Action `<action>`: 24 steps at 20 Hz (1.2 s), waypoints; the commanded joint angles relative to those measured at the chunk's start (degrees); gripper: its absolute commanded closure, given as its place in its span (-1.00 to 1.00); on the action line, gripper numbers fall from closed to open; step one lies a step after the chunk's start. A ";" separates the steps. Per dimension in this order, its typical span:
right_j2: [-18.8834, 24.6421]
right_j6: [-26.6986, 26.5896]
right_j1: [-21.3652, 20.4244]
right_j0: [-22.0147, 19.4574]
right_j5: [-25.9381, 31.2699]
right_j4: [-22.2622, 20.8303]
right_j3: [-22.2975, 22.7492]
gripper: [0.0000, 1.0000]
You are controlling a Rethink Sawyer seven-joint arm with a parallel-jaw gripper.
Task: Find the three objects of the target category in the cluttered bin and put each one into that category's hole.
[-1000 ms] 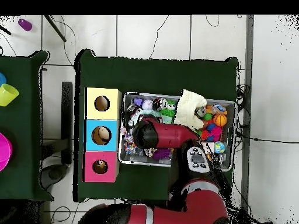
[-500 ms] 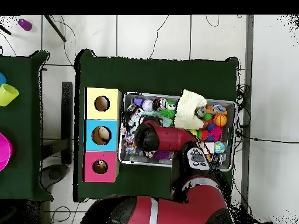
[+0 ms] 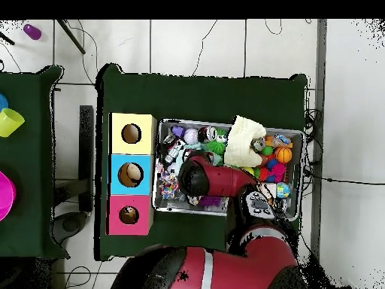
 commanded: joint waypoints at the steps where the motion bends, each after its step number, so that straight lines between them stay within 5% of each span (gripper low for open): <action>1: 1.95 9.62 4.18 -2.24 -2.28 0.32 3.01 1.00; 6: 3.82 6.74 1.28 -4.39 3.30 -0.36 4.37 1.00; 13: 5.98 -1.21 -9.39 -9.00 17.98 -1.07 6.95 1.00; 24: 5.81 -4.41 -22.88 -8.94 37.53 -0.59 6.90 1.00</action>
